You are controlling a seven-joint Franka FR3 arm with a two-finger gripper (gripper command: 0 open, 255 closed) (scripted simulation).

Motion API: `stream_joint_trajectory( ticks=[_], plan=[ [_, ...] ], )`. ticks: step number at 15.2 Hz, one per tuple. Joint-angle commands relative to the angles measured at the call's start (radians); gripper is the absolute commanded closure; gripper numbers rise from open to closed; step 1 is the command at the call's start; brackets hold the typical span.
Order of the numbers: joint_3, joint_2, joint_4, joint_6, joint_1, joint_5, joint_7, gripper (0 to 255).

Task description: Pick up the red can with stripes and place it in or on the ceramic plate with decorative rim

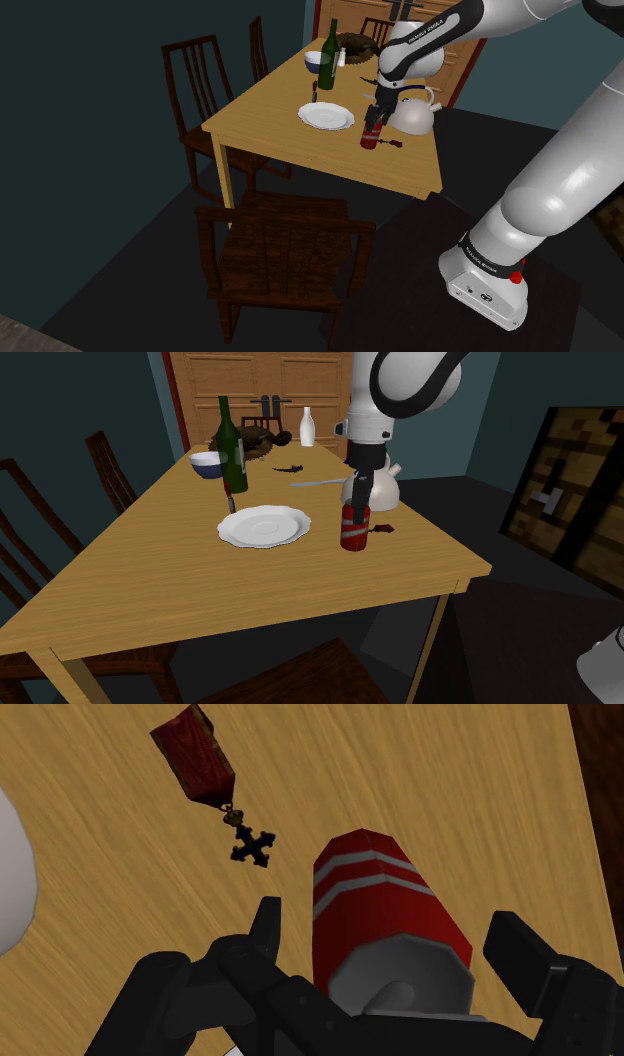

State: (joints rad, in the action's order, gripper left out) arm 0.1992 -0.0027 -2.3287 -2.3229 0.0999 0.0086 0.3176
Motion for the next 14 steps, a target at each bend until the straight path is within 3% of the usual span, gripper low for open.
stream_joint_trajectory(
  ticks=[1,4,5,14],
  plan=[
    [0.000,0.001,-0.001,-0.002,0.000,0.000,0.000,0],
    [0.000,0.001,-0.001,-0.002,0.000,0.000,0.000,0],
    [0.000,0.001,-0.001,-0.002,0.000,0.000,0.000,255],
    [0.000,0.001,-0.001,-0.002,0.000,0.000,0.000,255]
  ],
)
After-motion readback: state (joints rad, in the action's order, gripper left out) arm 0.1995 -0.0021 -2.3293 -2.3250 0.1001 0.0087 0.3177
